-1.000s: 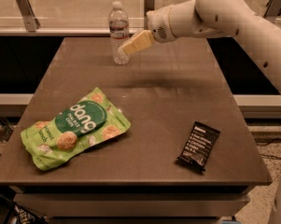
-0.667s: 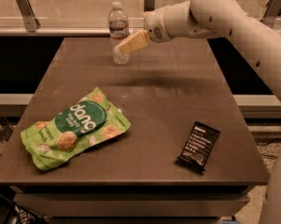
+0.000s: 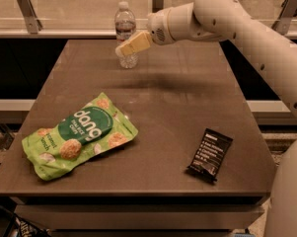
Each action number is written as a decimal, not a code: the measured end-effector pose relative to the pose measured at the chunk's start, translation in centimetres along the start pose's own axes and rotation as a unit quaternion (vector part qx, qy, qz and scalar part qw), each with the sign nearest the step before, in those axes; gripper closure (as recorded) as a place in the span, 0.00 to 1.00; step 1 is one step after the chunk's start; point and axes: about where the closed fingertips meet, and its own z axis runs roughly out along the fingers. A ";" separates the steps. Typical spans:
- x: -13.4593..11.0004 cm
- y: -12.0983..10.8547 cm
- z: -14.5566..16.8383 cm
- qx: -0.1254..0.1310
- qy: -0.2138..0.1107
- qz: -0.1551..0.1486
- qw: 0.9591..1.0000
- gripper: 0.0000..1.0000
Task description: Knock water bottle over
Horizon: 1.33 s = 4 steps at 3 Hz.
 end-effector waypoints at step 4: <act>-1.0 0.3 2.2 -0.005 -0.029 0.001 1.000 0.39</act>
Offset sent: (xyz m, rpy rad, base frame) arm 0.0132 0.0141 0.0030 0.0644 -0.0187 -0.0152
